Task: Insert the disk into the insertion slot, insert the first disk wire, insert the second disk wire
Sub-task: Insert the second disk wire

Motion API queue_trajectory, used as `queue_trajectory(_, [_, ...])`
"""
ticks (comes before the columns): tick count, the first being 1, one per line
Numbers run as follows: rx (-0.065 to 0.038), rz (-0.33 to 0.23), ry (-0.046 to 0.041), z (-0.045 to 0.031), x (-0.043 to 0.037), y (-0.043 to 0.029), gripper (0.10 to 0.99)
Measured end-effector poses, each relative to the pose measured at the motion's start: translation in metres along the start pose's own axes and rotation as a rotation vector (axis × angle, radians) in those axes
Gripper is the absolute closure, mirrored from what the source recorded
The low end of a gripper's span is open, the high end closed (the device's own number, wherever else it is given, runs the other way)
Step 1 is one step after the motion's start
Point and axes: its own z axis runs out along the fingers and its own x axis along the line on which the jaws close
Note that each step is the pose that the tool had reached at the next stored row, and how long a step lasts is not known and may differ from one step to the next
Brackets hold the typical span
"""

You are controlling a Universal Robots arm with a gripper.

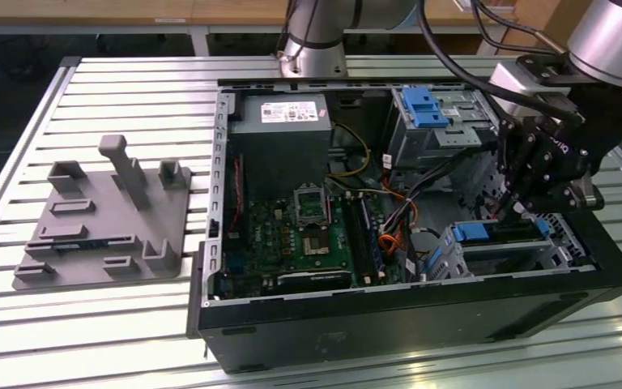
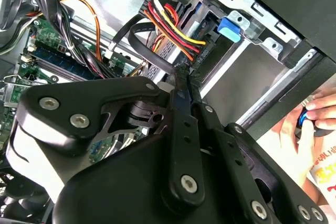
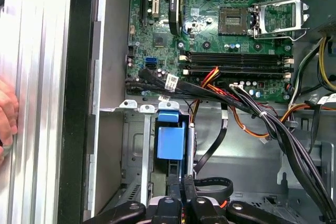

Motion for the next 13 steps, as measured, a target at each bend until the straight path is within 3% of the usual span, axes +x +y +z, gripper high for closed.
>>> queue_trajectory(9, [0.0, 0.0, -0.0024, 0.0001, 0.0007, 0.0, 0.941])
queue_trajectory(13, [0.001, -0.001, -0.0329, 0.0003, 0.003, 0.0001, 0.941])
